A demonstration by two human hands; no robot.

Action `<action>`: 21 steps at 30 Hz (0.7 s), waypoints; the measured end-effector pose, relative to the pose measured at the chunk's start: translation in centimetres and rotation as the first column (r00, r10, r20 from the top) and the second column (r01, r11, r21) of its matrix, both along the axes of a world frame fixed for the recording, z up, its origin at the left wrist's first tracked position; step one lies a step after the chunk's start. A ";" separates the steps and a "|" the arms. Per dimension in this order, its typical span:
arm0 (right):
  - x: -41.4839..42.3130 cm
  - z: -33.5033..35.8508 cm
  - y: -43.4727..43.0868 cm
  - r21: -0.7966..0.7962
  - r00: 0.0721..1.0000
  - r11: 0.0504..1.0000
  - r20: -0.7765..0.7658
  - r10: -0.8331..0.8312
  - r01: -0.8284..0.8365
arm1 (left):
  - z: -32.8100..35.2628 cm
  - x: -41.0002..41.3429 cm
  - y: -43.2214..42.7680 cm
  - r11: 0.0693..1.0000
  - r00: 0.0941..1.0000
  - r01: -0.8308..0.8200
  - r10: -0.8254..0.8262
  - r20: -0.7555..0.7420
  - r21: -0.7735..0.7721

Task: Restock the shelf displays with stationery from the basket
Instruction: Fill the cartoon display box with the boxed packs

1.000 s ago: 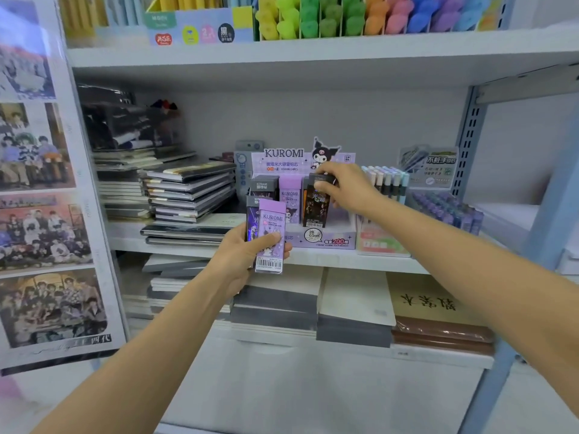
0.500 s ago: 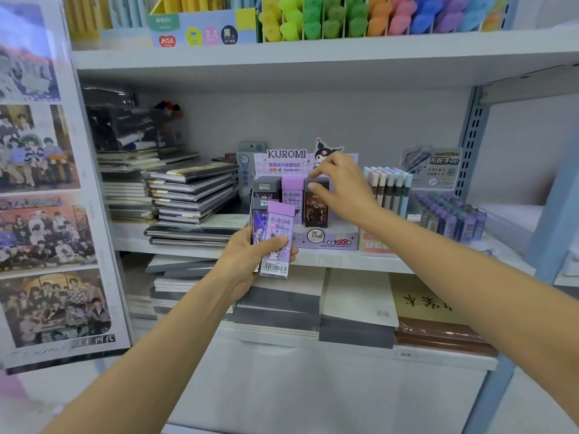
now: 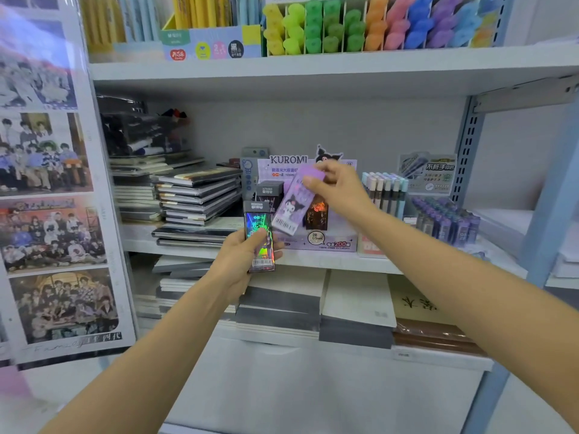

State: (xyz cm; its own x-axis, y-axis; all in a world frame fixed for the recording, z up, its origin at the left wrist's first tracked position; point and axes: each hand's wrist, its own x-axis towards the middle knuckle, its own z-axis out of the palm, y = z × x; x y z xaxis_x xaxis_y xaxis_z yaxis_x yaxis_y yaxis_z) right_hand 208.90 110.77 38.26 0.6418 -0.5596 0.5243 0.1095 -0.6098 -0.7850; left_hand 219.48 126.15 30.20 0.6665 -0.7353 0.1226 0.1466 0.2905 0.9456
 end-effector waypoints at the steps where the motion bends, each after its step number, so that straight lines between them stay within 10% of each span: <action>1: 0.0 0.7 -0.4 -0.028 0.999 0.999 0.035 -0.023 0.024 | -0.1 0.2 0.1 1.000 1.000 -0.025 0.025 0.016 0.003; 21: 3.5 -0.5 -2.5 -0.543 0.941 0.835 -0.227 -0.251 0.092 | -1.6 1.8 0.8 0.997 0.992 -0.064 0.067 0.110 -0.035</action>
